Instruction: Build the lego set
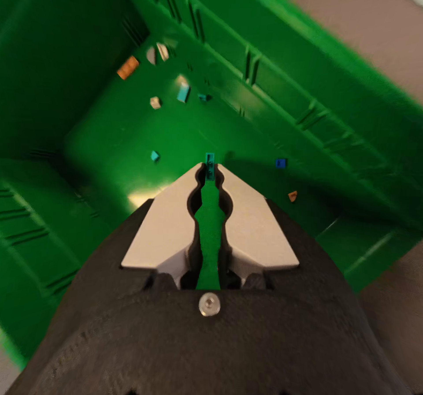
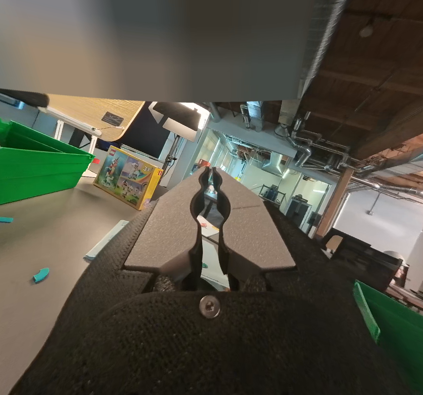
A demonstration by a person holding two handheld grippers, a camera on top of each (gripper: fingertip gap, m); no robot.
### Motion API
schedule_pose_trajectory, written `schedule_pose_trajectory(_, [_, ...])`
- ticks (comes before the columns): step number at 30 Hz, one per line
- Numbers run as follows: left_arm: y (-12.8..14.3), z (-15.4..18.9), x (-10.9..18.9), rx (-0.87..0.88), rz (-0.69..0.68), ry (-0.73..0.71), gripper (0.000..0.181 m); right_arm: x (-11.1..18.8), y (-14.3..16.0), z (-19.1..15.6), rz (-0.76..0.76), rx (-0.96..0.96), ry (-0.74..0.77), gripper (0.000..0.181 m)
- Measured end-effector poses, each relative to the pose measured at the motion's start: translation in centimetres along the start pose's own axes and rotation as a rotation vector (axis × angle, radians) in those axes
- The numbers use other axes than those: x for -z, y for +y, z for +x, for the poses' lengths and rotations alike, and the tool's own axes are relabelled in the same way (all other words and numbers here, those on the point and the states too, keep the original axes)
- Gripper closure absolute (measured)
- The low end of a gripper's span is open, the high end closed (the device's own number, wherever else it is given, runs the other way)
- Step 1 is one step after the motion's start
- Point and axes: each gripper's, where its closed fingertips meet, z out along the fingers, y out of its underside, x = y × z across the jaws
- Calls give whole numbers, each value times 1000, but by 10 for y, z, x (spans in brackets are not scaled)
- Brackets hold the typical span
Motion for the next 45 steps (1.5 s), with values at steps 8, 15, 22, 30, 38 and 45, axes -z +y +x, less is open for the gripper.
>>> schedule_pose_trajectory(8, [-105,78,138,-248,758,-102,175,-5,14,6,-50,-249,-53,178])
schedule_pose_trajectory(15, [-123,228,140,-640,1154,27,174,-8,39,-35,-127,-436,-427,180])
schedule_pose_trajectory(22, [-126,279,71,-1008,1131,-119,174,-11,63,-72,-231,-603,-773,164])
schedule_pose_trajectory(30, [-109,305,52,-1215,1133,-246,175,-3,89,-101,-461,-727,-866,171])
schedule_pose_trajectory(38, [-100,313,53,-1217,1146,-177,174,3,90,-103,-487,-654,-894,180])
schedule_pose_trajectory(45, [-95,304,46,-882,954,306,151,25,130,-80,-558,-7,-955,181])
